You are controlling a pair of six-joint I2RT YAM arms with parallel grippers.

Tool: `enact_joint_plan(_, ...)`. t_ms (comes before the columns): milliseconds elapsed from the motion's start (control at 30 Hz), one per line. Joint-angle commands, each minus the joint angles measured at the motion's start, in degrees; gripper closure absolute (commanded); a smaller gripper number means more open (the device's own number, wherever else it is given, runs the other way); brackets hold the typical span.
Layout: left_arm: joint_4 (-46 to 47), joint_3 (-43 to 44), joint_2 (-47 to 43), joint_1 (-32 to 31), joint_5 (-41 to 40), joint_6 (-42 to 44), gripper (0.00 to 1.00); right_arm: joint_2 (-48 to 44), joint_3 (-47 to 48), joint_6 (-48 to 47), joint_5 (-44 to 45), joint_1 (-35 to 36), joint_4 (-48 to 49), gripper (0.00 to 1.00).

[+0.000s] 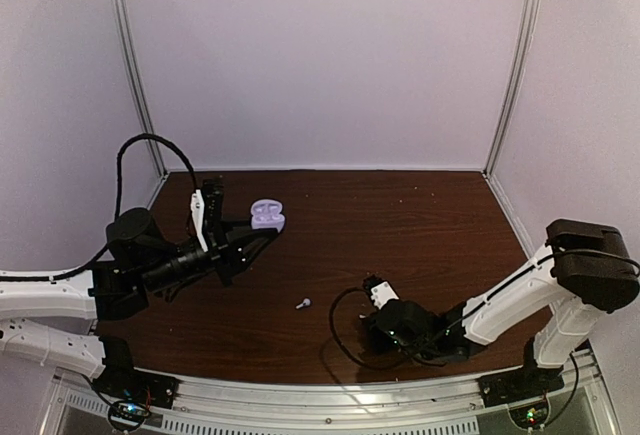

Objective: Insert the wireless bluetooth earbuds into the charging case
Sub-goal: Pick up the right earbud from the center of the board.

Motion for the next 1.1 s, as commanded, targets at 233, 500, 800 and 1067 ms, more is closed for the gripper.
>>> enact_joint_plan(233, 2.4, 1.9, 0.3, 0.4, 0.3, 0.9, 1.0, 0.9, -3.4, -1.0, -2.9, 1.4, -7.8, 0.8)
enact_joint_plan(500, 2.0, 2.1, 0.3, 0.3, 0.1, 1.2, 1.0, 2.9, -1.7, -3.5, -3.3, 1.5, -7.8, 0.79)
enact_joint_plan(800, 1.9, 2.3, 0.7, 0.3, 0.2, 1.4, 1.0, 1.1, -2.5, -4.6, -4.2, 1.5, -7.4, 0.9)
enact_joint_plan(1067, 1.5, 2.3, 1.0, 0.3, 0.3, 1.4, 1.0, -2.2, -2.2, -5.6, -3.5, 2.8, -9.0, 0.94)
